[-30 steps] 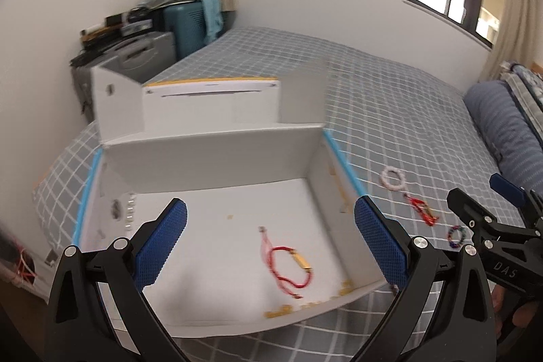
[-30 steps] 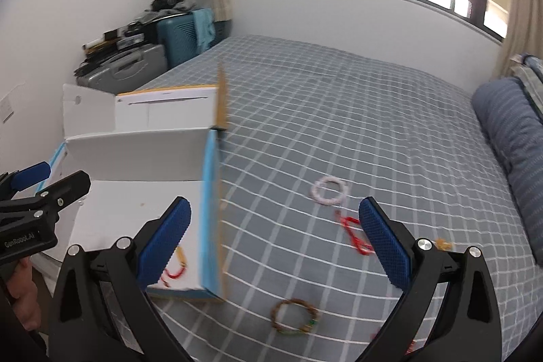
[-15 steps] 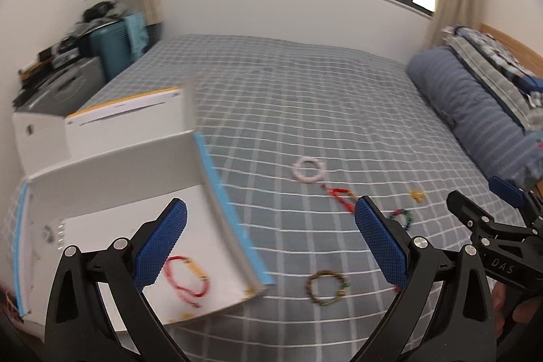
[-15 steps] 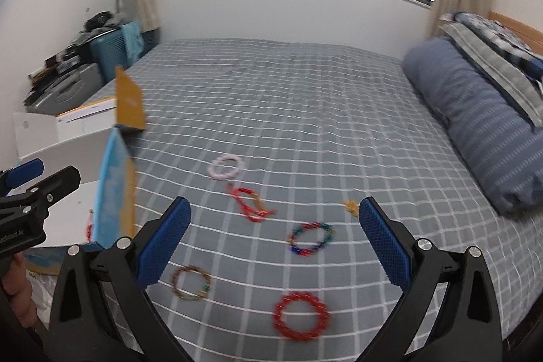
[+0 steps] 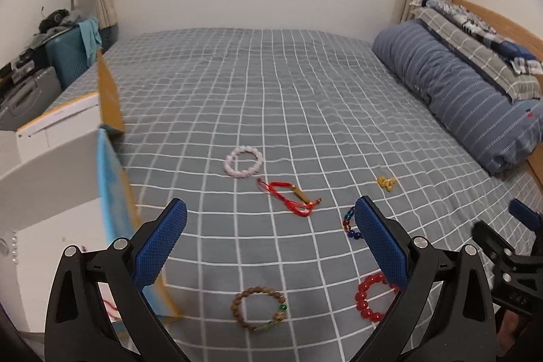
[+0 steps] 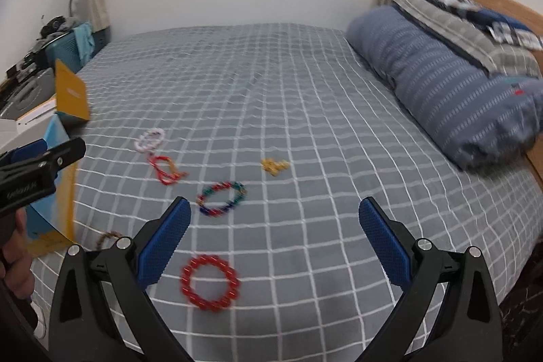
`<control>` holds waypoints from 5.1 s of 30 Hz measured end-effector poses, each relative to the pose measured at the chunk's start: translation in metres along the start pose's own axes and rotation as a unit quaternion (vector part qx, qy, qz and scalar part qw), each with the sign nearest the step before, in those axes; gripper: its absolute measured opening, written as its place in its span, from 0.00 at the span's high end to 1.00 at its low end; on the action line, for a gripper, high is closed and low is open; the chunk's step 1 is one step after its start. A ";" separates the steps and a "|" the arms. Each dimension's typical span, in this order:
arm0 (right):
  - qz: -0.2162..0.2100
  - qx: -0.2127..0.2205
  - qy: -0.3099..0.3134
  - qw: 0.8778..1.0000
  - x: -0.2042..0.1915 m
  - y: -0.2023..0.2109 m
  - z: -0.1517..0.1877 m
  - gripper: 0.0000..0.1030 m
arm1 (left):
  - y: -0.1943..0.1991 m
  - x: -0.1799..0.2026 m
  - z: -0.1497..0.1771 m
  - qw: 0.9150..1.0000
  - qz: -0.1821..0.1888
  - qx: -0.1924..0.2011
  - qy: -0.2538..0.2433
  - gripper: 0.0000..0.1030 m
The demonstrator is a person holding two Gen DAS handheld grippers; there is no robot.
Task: Organize jewelry
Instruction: 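Withdraw both tools from the box back toward the bracelets on the bed, then grasp the wooden bead bracelet with the left tool while the right tool grasps the red bead bracelet, then carry both bracelets in the left and right tools into the white box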
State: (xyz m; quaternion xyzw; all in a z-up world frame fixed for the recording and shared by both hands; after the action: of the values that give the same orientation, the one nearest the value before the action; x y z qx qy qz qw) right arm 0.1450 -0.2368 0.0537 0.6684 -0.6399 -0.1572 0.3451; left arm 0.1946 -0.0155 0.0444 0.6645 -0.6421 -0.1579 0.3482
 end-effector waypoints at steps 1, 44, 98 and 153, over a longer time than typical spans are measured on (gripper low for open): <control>0.001 -0.005 -0.004 1.000 0.005 -0.004 0.007 0.07 | -0.007 0.004 0.002 1.000 -0.002 -0.001 -0.003 0.06; -0.107 -0.113 0.035 0.987 -0.062 -0.103 0.084 0.65 | -0.067 -0.047 0.122 0.994 -0.027 -0.104 -0.038 0.47; -0.121 -0.046 0.021 0.991 -0.061 -0.043 0.015 0.87 | 0.013 -0.061 0.046 0.996 -0.012 -0.091 -0.005 0.93; -0.296 0.076 0.173 0.936 -0.334 0.032 -0.155 0.87 | 0.135 -0.321 -0.035 0.963 -0.191 0.015 0.188 0.93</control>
State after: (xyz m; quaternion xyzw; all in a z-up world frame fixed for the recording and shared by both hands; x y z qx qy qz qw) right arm 0.1783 0.1272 0.1081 0.8687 -0.3537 -0.0848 0.3364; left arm 0.0769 0.3124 0.0833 0.7977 -0.4284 -0.0839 0.4161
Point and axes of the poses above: each gripper's, at about its wrist camera, not at the fingertips, and y roughly against the way its jaws point, x to its right, z to its underside, the point moved 4 cm from there along -y, roughly the way its jaws point, and after that the axes turned 15 degrees about y, right-handed, at the moved point
